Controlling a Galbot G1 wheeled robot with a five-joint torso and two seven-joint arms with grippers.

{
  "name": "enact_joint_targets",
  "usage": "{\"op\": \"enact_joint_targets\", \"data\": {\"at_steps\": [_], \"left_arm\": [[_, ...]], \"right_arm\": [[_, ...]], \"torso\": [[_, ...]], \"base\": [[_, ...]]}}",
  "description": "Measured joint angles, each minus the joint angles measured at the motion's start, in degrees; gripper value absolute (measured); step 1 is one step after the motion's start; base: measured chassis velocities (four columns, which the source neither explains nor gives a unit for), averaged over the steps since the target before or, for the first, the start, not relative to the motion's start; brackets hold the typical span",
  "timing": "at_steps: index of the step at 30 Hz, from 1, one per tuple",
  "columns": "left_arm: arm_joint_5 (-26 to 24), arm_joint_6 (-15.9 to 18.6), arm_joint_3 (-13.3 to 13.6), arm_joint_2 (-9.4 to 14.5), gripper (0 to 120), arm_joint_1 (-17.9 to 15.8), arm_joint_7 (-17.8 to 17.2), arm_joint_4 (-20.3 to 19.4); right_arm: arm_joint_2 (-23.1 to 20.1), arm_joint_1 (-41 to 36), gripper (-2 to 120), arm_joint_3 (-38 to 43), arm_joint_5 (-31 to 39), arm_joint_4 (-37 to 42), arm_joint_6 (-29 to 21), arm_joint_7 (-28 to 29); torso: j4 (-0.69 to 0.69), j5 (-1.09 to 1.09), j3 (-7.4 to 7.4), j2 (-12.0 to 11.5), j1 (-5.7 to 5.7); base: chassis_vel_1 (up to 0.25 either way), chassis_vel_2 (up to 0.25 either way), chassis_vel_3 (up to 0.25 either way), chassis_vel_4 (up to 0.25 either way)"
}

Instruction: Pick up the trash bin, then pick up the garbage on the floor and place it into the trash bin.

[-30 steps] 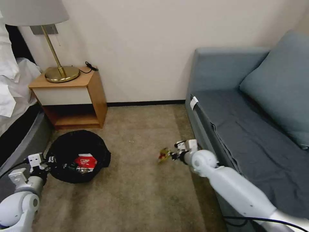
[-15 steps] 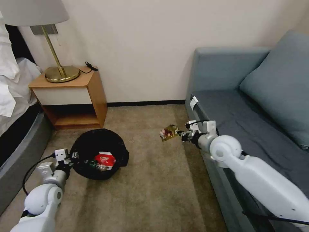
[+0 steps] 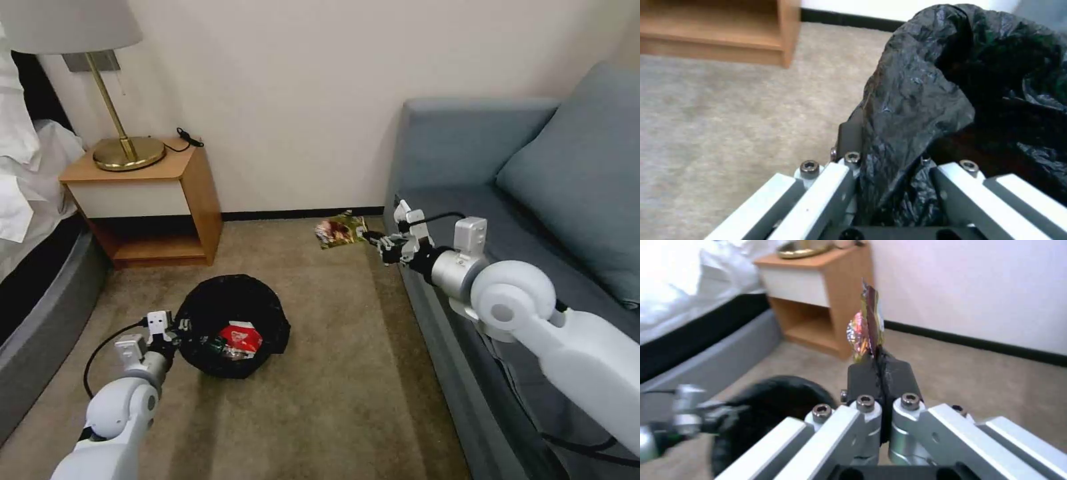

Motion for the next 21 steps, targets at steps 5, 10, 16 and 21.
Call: {"op": "enact_joint_targets", "data": {"at_steps": [5,10,16,21], "left_arm": [[-0.30,1.29,2.48,-0.97,3,-0.82,-1.04,-1.88],[-1.12,2.19,3.71,-1.47,3,-1.07,-2.03,-3.28],[-1.78,2.89,5.06,-1.77,3,-0.05,-2.48,-5.34],[-1.99,3.33,5.64,-2.49,3,0.82,-2.70,-6.77]], "right_arm": [[-1.75,3.61,0,-5.31,2.06,5.26,-0.50,-0.66],[-2.13,4.90,0,-9.48,1.65,6.21,-0.99,-1.41],[-1.61,4.18,0,-12.95,-0.77,5.79,-1.36,-1.52],[-0.41,2.98,0,-15.36,-3.38,4.40,-1.97,-1.56]], "torso": [[0.00,0.00,0.00,0.00,0.00],[0.00,0.01,0.00,0.00,0.00],[0.00,0.00,0.00,0.00,0.00],[0.00,0.00,0.00,0.00,0.00]], "base": [[0.000,0.000,0.000,0.000],[0.000,0.000,0.000,0.000],[0.000,0.000,0.000,0.000],[0.000,0.000,0.000,0.000]]}}
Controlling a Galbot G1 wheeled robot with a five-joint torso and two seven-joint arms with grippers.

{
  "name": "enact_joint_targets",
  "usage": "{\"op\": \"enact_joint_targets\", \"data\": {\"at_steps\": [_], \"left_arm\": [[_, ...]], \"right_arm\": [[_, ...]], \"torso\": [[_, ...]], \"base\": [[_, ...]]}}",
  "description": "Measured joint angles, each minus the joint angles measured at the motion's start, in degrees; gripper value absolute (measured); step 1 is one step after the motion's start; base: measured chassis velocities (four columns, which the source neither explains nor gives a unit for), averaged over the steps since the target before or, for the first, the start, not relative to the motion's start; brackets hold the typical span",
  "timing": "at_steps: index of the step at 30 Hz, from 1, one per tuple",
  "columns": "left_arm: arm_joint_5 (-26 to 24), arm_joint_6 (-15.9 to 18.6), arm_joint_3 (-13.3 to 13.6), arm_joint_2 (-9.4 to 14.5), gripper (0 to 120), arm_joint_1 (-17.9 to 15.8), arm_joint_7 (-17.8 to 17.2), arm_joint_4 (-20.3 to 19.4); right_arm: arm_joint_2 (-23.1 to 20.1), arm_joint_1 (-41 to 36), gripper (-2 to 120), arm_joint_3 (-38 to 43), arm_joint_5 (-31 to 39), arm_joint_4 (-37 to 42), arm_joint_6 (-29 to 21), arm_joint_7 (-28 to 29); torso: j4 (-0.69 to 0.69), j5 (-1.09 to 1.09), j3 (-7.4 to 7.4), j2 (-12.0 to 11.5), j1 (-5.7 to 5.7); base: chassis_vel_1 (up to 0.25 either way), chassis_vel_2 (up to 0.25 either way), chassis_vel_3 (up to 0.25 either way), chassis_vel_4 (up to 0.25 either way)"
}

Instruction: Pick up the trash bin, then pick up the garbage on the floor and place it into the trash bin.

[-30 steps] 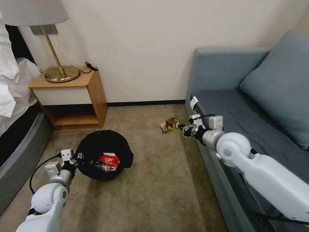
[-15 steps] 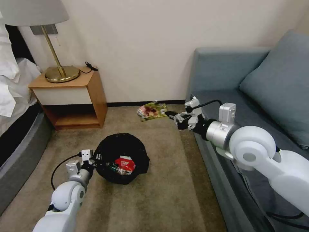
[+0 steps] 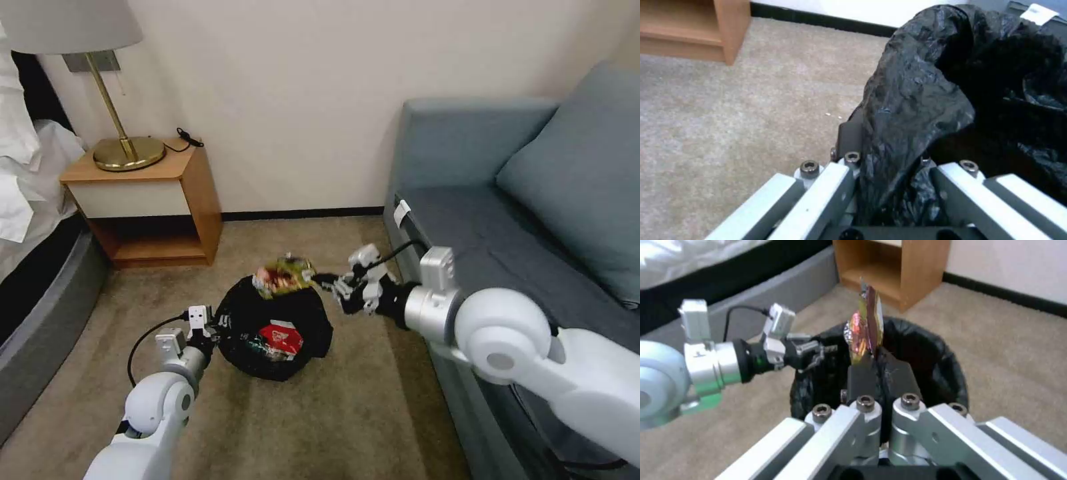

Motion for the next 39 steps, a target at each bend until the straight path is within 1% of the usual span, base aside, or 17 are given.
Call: {"op": "enact_joint_targets", "data": {"at_steps": [10,14,16,18,23,26,27,29,31,33,34,35,36,38,39], "left_arm": [[-0.24,0.38,0.16,-0.54,3,0.42,-0.25,-1.29],[-0.62,0.49,0.25,-0.95,3,0.83,-0.30,-1.65],[-0.69,0.52,0.26,-0.98,3,0.87,-0.31,-1.70],[-0.94,0.65,0.28,-1.06,3,0.96,-0.35,-1.79],[-1.12,0.67,0.10,-1.05,3,0.95,-0.42,-1.80],[-1.41,0.67,-0.23,-0.92,3,0.94,-0.42,-1.69],[-1.41,0.67,-0.23,-0.92,3,0.94,-0.42,-1.69],[-1.61,0.68,-0.44,-0.69,3,0.94,-0.42,-1.48],[-1.71,0.67,-0.56,-0.54,3,0.89,-0.39,-1.27],[-1.78,0.67,-0.58,-0.48,3,0.85,-0.39,-1.19],[-1.94,0.66,-0.63,-0.45,3,0.71,-0.39,-1.05],[-2.01,0.66,-0.66,-0.45,3,0.64,-0.39,-1.00],[-2.18,0.66,-0.78,-0.45,3,0.47,-0.45,-0.86],[-2.22,0.66,-0.84,-0.45,3,0.43,-0.47,-0.79],[-2.39,0.66,-1.10,-0.45,3,0.33,-0.62,-0.56]], "right_arm": [[2.15,-1.05,0,-3.05,-4.80,-4.00,-1.20,-0.28],[4.05,-0.69,0,-4.99,-6.61,-6.09,-1.77,-0.35],[4.34,-0.61,0,-5.21,-6.79,-6.35,-1.80,-0.35],[5.82,0.14,0,-6.65,-7.21,-7.53,-2.10,-0.17],[7.05,1.10,0,-8.12,-7.22,-8.36,-2.37,0.35],[8.01,1.97,10,-9.30,-7.04,-8.99,-2.59,0.56],[8.01,1.97,10,-9.30,-7.04,-8.99,-2.59,0.56],[8.49,2.49,22,-9.83,-6.92,-9.39,-2.64,0.60],[8.75,2.89,29,-10.22,-6.88,-9.62,-2.66,0.59],[8.83,3.00,31,-10.33,-6.87,-9.71,-2.66,0.59],[9.01,3.10,39,-10.35,-6.89,-9.88,-2.66,0.64],[9.06,3.10,43,-10.25,-6.91,-9.93,-2.66,0.69],[9.16,2.76,48,-9.13,-6.94,-9.98,-2.66,0.86],[9.16,2.61,50,-8.73,-6.97,-9.98,-2.66,0.90],[9.00,2.03,57,-7.27,-7.23,-9.97,-2.64,0.95]], "torso": [[0.00,0.01,0.00,0.00,0.00],[0.00,0.00,0.00,0.00,0.00],[0.00,0.00,0.00,0.00,0.00],[0.00,0.00,0.00,0.00,0.00],[0.00,0.00,0.00,0.00,0.00],[0.00,0.00,0.00,0.00,0.00],[0.00,0.00,0.00,0.00,0.00],[0.00,-0.01,0.00,0.00,0.00],[0.00,-0.01,0.00,0.00,0.00],[0.00,-0.01,0.00,0.00,0.00],[0.00,-0.01,0.00,0.00,0.00],[0.00,-0.01,0.00,0.00,0.00],[0.00,0.00,0.00,0.00,0.00],[0.00,-0.01,0.00,0.00,0.00],[0.00,0.00,0.00,0.00,0.00]], "base": [[0.000,0.000,0.000,0.000],[0.000,0.000,0.000,0.000],[0.000,0.000,0.000,0.000],[0.000,0.000,0.000,0.000],[0.000,0.000,0.000,0.000],[0.000,0.000,0.000,0.000],[0.000,0.000,0.000,0.000],[0.000,0.000,0.000,0.000],[0.000,0.000,0.000,0.000],[0.000,0.000,0.000,0.000],[0.000,0.000,0.000,0.000],[0.000,0.000,0.000,0.000],[0.000,0.000,0.000,0.000],[0.000,0.000,0.000,0.000],[0.000,0.000,0.000,0.000]]}}
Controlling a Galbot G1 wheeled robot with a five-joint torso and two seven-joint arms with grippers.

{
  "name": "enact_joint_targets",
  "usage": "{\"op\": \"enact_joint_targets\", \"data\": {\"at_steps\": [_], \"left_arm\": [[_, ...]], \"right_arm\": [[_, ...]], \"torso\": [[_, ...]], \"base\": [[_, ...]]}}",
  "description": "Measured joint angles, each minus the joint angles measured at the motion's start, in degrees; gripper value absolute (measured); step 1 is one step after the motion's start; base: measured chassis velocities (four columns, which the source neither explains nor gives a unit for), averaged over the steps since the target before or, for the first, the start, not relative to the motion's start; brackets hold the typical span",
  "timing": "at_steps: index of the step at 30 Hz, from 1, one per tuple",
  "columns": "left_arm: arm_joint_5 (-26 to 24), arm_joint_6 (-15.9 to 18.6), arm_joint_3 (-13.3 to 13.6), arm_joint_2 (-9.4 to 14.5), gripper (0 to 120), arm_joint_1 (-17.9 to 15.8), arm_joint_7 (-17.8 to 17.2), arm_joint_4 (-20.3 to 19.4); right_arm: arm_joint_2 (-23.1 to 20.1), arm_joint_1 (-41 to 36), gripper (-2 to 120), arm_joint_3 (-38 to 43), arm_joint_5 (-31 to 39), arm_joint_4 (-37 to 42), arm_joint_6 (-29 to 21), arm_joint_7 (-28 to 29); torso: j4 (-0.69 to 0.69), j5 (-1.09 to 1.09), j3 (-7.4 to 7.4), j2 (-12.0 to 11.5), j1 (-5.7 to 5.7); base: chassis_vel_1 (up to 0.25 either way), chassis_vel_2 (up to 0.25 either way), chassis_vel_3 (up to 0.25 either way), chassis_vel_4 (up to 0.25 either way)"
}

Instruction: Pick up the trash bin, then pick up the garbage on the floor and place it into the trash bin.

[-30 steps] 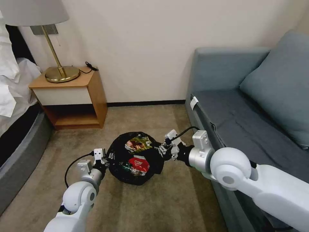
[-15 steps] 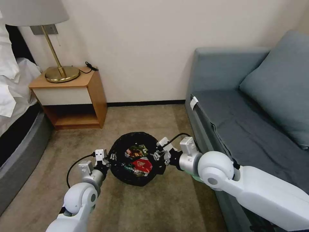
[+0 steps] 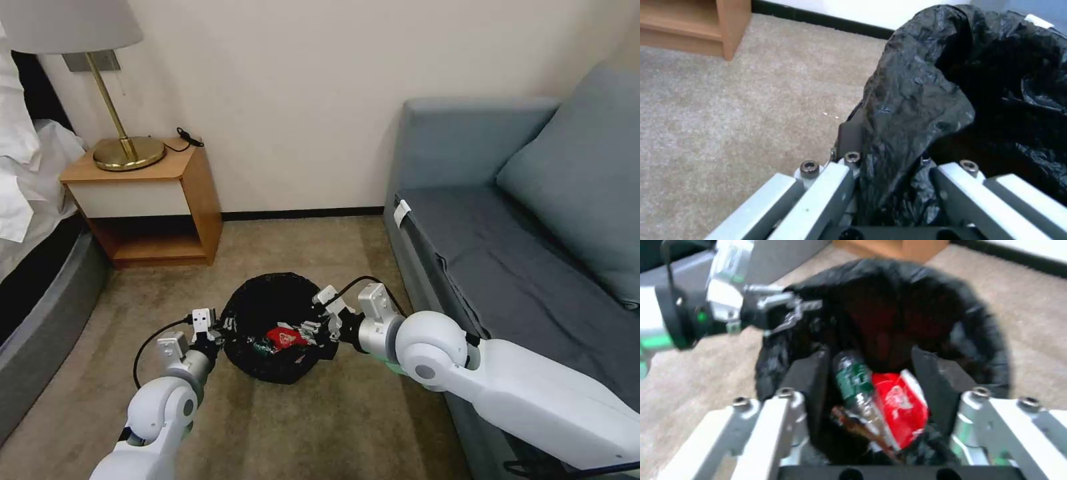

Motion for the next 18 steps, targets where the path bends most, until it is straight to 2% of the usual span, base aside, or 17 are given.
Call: {"op": "enact_joint_targets", "data": {"at_steps": [2,3,6,7,9,13,14,15,16,18], "left_arm": [[-0.45,0.00,-0.53,0.04,3,-0.04,-0.43,0.30],[-0.45,0.00,-0.53,0.04,3,-0.04,-0.43,0.30],[-1.32,0.89,-1.05,-0.20,3,0.02,-2.18,0.41],[-1.32,0.89,-1.05,-0.20,3,0.02,-2.18,0.41],[-1.42,1.87,-1.35,-1.01,3,0.22,-3.45,-0.02],[-1.45,2.28,-1.66,-1.53,3,0.45,-4.02,-0.42],[-1.47,2.70,-2.32,-2.03,3,0.96,-4.56,-0.74],[-1.53,2.81,-2.67,-2.12,3,1.17,-4.76,-0.78],[-1.53,2.81,-2.67,-2.12,3,1.17,-4.76,-0.78],[-2.01,3.23,-3.38,-2.27,3,1.48,-5.44,-0.98]], "right_arm": [[-1.00,-1.05,65,2.59,-1.20,0.27,0.21,-0.14],[-1.00,-1.05,65,2.59,-1.20,0.27,0.21,-0.14],[-3.81,-3.83,80,8.33,-4.95,1.42,1.50,0.12],[-3.81,-3.83,80,8.33,-4.95,1.42,1.50,0.12],[-5.92,-7.10,91,14.01,-8.69,2.92,2.52,1.75],[-7.09,-9.81,97,18.05,-11.17,4.10,3.20,2.56],[-8.48,-14.80,99,24.74,-16.47,5.31,4.59,2.63],[-8.98,-17.16,100,27.50,-19.09,5.75,5.37,2.38],[-8.98,-17.16,100,27.50,-19.09,5.75,5.37,2.38],[-9.27,-21.33,100,32.52,-22.54,6.73,6.74,2.85]], "torso": [[0.00,0.00,0.00,0.00,0.00],[0.00,0.00,0.00,0.00,0.00],[0.00,0.02,0.00,0.00,0.00],[0.00,0.02,0.00,0.00,0.00],[0.00,0.01,0.00,0.00,0.00],[-0.01,0.02,0.00,0.00,0.00],[-0.01,0.01,0.00,0.00,0.00],[-0.02,0.01,0.00,0.00,0.00],[-0.02,0.01,0.00,0.00,0.00],[-0.02,0.02,0.00,0.00,0.00]], "base": [[0.000,0.000,0.000,0.000],[0.000,0.000,0.000,0.000],[0.000,0.000,0.000,0.000],[0.000,0.000,0.000,0.000],[0.000,0.000,0.000,0.000],[0.000,0.000,0.000,0.000],[0.000,0.000,0.000,0.000],[0.000,0.000,0.000,0.000],[0.000,0.000,0.000,0.000],[0.000,0.000,0.000,0.000]]}}
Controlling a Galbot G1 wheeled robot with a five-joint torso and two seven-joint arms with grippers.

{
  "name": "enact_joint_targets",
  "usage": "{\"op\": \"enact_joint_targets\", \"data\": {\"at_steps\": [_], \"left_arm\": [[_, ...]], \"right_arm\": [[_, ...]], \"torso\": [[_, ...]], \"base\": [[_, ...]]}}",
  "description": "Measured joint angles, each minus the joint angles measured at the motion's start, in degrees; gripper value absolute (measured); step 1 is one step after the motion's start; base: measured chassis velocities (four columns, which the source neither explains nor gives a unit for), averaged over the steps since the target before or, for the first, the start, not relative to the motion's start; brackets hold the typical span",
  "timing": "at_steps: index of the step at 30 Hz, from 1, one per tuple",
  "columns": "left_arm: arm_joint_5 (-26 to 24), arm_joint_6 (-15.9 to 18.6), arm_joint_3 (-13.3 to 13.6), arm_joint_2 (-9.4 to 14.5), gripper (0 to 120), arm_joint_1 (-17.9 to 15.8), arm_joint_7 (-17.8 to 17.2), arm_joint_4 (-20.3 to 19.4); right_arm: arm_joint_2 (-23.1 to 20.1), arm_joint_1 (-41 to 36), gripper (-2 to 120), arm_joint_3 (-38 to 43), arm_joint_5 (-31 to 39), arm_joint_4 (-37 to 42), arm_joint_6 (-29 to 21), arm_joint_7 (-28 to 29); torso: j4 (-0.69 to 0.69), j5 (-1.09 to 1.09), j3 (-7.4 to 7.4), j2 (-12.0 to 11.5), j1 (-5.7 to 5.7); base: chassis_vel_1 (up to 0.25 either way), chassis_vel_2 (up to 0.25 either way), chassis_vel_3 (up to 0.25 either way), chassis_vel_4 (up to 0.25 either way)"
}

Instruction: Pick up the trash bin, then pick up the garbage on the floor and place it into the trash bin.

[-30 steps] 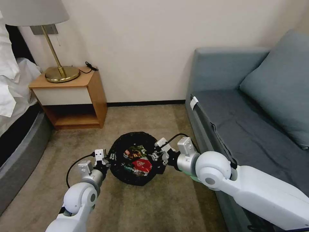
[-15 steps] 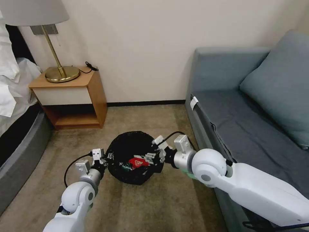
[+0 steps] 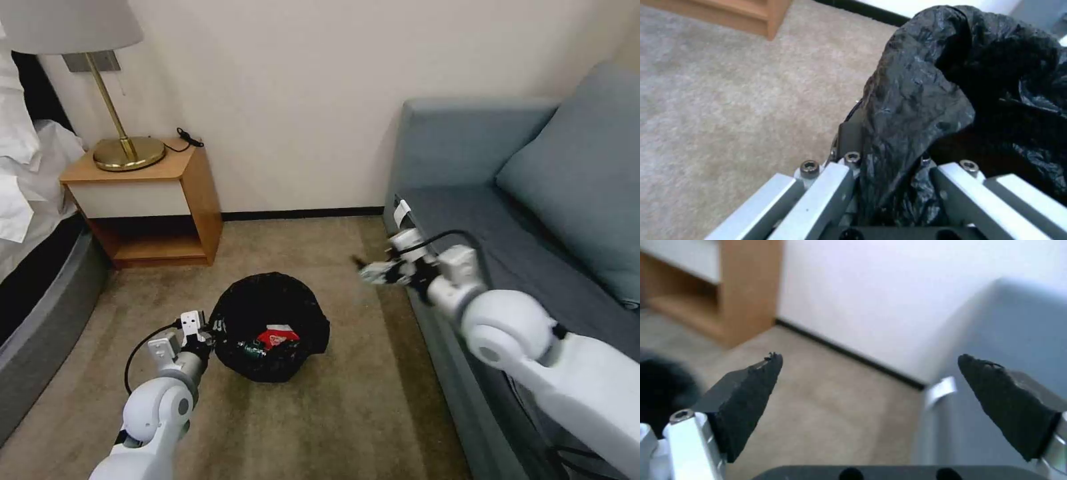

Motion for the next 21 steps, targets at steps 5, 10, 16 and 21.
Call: {"op": "enact_joint_targets", "data": {"at_steps": [5,10,16,21], "left_arm": [[-0.52,0.52,-1.26,-0.34,3,0.27,-0.92,-0.22],[-0.65,0.66,-2.40,-0.71,3,0.57,-1.44,-0.18],[-0.99,1.06,-3.33,-1.23,3,0.90,-2.75,0.41],[-2.43,1.15,-4.42,-1.44,3,0.96,-3.54,1.14]], "right_arm": [[1.33,-6.64,100,8.41,-2.44,1.96,1.37,2.35],[4.14,-16.16,100,18.40,-0.91,4.98,1.40,3.57],[9.33,-28.52,100,27.94,0.38,8.64,1.66,2.82],[12.76,-33.74,100,32.58,-0.80,10.95,2.23,1.29]], "torso": [[0.01,0.00,0.00,0.00,0.00],[0.01,-0.02,0.00,0.00,0.00],[0.00,-0.01,0.00,0.00,-0.01],[0.01,-0.02,0.00,0.00,-0.01]], "base": [[0.000,0.000,0.000,0.000],[0.000,0.000,0.000,0.000],[0.000,0.000,0.000,0.000],[0.000,0.000,0.000,0.000]]}}
